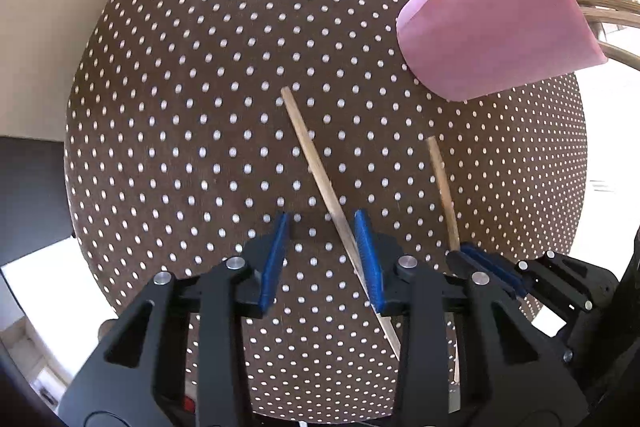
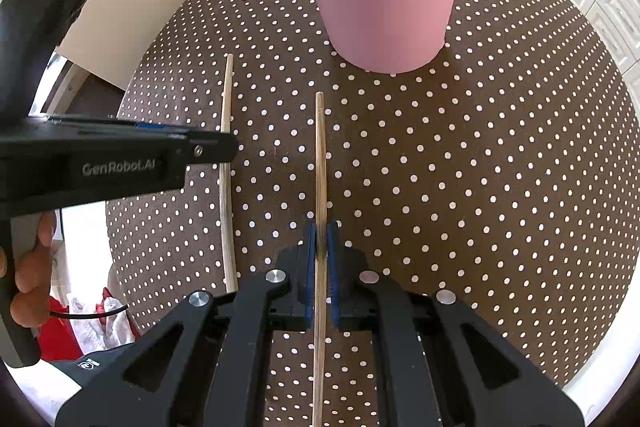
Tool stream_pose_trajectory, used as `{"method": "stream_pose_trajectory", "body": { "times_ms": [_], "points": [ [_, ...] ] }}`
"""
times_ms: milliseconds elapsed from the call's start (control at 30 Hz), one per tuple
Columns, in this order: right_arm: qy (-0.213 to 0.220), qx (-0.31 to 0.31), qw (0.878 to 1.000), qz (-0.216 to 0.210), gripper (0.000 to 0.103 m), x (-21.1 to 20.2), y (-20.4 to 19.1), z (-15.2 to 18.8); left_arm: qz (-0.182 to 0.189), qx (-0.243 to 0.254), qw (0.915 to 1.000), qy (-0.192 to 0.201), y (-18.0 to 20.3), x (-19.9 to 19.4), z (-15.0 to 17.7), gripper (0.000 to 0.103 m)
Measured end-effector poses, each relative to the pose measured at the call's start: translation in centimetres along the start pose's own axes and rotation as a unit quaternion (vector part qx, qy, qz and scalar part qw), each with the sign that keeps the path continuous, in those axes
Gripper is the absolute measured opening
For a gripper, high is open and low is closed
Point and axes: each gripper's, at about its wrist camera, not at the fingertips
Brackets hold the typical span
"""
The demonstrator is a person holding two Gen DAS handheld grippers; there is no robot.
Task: Organize utensils
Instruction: 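Close the right gripper on a loose stick while the left gripper reaches the other stick, then close the left gripper on the last loose stick, then lift both held sticks upright above the pink cup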
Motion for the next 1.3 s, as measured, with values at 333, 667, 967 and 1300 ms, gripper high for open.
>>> {"method": "stream_pose_trajectory", "body": {
  "times_ms": [333, 667, 967, 1300],
  "points": [
    [-0.014, -0.012, 1.0, 0.007, 0.008, 1.1, -0.2, -2.3, -0.049, 0.013, 0.9987, 0.002, 3.7, 0.5, -1.9, 0.024],
    [-0.021, -0.015, 1.0, 0.016, 0.005, 1.9, -1.2, -3.3, -0.017, 0.005, 0.9998, 0.012, -2.2, -0.1, 1.0, 0.006],
    [0.032, 0.007, 0.999, -0.014, 0.004, -1.4, -1.7, -3.3, 0.045, 0.022, 0.9974, 0.053, -5.3, -3.6, 3.8, 0.006],
    [0.127, 0.006, 0.992, -0.009, 0.004, -7.4, -5.0, -2.7, 0.08, 0.054, 0.9868, 0.13, -8.4, -10.2, 5.8, 0.006]
  ]
}}
Point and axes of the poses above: each gripper's, at about its wrist camera, not at the fingertips, and x roughly the way its jaws point, y to its right, z to its underside, and after that the axes turned 12 degrees about -z, right-handed
